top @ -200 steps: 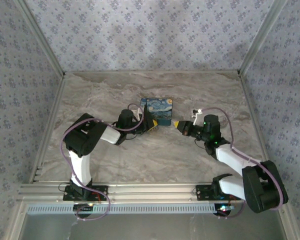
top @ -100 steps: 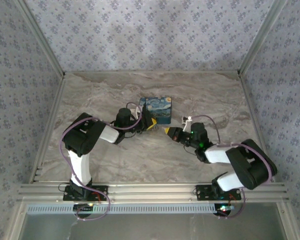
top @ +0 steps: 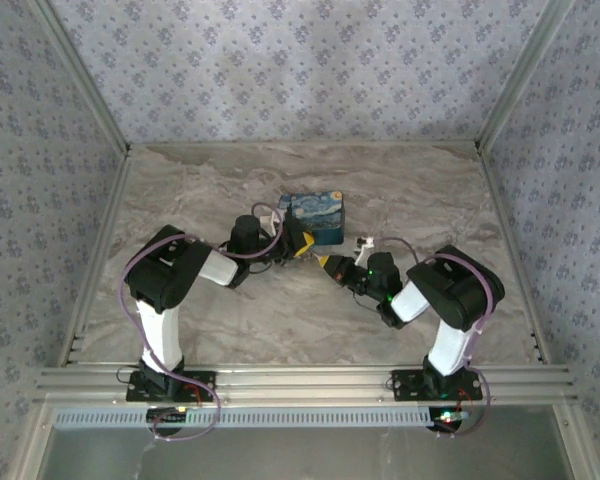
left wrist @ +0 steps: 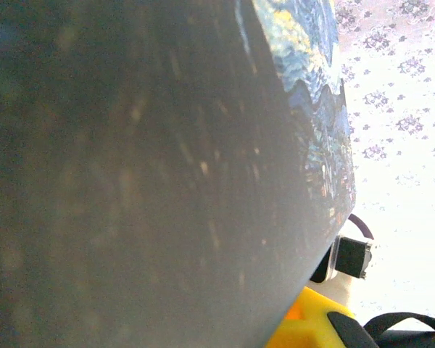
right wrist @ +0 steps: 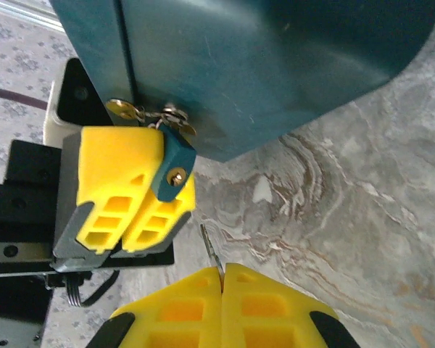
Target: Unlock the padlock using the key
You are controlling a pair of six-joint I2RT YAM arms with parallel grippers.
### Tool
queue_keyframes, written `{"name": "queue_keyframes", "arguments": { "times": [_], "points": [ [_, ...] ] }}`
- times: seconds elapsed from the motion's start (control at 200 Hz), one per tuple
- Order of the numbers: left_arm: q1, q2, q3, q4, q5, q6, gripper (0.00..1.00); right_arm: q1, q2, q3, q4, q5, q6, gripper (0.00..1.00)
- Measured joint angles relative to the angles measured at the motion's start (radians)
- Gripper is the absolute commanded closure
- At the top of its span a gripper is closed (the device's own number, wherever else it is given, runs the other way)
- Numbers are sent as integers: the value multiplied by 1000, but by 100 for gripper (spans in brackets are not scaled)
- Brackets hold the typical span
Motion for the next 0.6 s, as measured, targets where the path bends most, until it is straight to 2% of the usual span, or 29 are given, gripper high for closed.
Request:
{"name": "queue_keyframes", "arguments": {
  "times": [0.6],
  "points": [
    [0,3,0,39,0,-19,100,2,17,22,60,27,13,100]
  ]
}}
